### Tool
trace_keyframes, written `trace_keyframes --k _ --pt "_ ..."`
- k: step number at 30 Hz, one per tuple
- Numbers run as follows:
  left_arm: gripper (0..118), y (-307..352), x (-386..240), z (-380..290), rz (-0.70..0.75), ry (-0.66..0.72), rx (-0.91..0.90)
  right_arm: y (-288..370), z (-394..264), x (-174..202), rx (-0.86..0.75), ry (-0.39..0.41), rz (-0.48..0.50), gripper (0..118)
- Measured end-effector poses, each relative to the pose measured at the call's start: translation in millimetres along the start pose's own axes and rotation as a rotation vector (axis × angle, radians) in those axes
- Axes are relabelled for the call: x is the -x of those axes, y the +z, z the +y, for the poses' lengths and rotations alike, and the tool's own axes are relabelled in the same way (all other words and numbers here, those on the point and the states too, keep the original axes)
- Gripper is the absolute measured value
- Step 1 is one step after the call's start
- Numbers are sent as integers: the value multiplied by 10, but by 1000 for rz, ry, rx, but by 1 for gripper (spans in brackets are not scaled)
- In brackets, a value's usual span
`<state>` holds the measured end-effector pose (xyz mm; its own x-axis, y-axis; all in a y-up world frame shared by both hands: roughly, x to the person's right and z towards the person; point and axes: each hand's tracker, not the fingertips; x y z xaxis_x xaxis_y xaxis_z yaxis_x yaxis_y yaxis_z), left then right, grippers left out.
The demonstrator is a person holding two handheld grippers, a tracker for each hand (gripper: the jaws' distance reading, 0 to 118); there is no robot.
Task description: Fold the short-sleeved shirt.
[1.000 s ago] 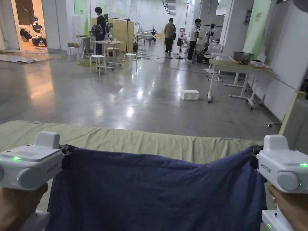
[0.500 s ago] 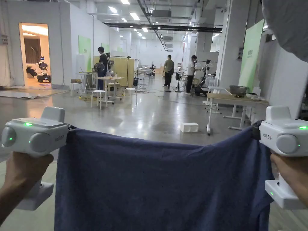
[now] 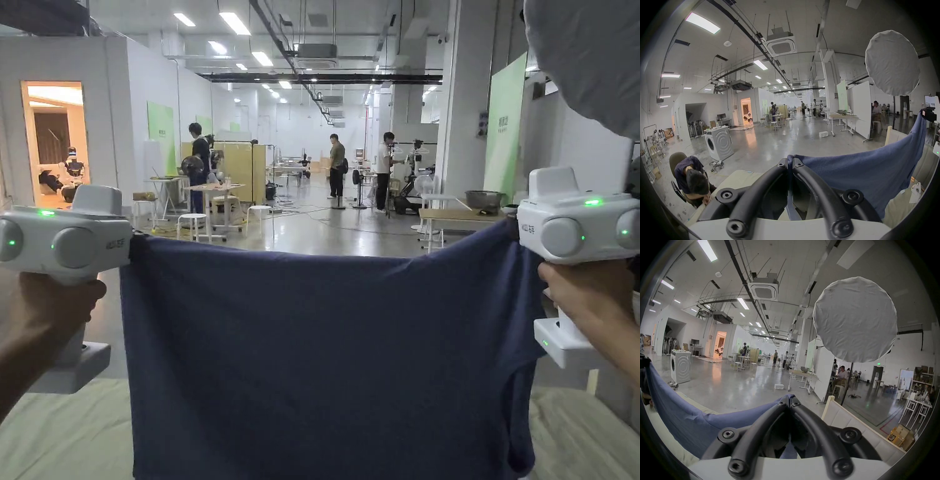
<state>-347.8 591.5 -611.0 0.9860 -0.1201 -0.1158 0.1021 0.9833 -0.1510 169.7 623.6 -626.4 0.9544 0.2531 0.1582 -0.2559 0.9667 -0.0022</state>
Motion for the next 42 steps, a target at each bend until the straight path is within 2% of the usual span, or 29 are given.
trace_keyframes --k 2,5,10,14,16,20,21,24,25,27,28,29,36,37,38,42 --pt "4 -46 -20 11 2 -33 -5 -50 -6 -13 6 -9 -9 0" --pt "4 -49 -7 -15 -7 -5 -7 -66 -57 -26 15 -41 -11 0" --pt "4 126 -101 -261 -19 -47 -4 138 -302 53 10 23 2 0" --pt "4 291 -122 -510 -44 -34 24 397 -558 79 27 46 23 0" --pt "4 156 -109 -309 -44 -42 39 518 -683 64 35 52 32 0" --pt "4 481 -30 -568 -55 -26 51 875 -906 -6 47 55 42 0" --pt "4 856 27 -1003 -56 -21 55 975 -958 -22 47 63 43 0" --pt "4 1130 131 -1243 -54 8 56 1292 -1093 -83 51 85 53 0" --pt "4 1481 -20 -1207 -56 11 61 1393 -1150 -104 51 83 55 0" --pt "4 1694 -7 -1357 -62 27 67 1624 -1275 -129 52 81 68 0" --pt "4 1780 -5 -1425 -63 28 73 1706 -1336 -139 56 70 77 0" --pt "4 1565 147 -1596 -67 40 109 1811 -1416 -143 71 72 92 0" --pt "4 1948 304 -2454 -85 91 194 2571 -2022 -113 140 57 137 0" --pt "4 2118 238 -2577 -92 85 202 2669 -2125 -97 147 67 130 0" --pt "4 2193 250 -2688 -98 83 223 2758 -2204 -73 171 135 131 0" --pt "4 2531 225 -3118 -90 94 263 3135 -2553 -90 242 116 160 0"
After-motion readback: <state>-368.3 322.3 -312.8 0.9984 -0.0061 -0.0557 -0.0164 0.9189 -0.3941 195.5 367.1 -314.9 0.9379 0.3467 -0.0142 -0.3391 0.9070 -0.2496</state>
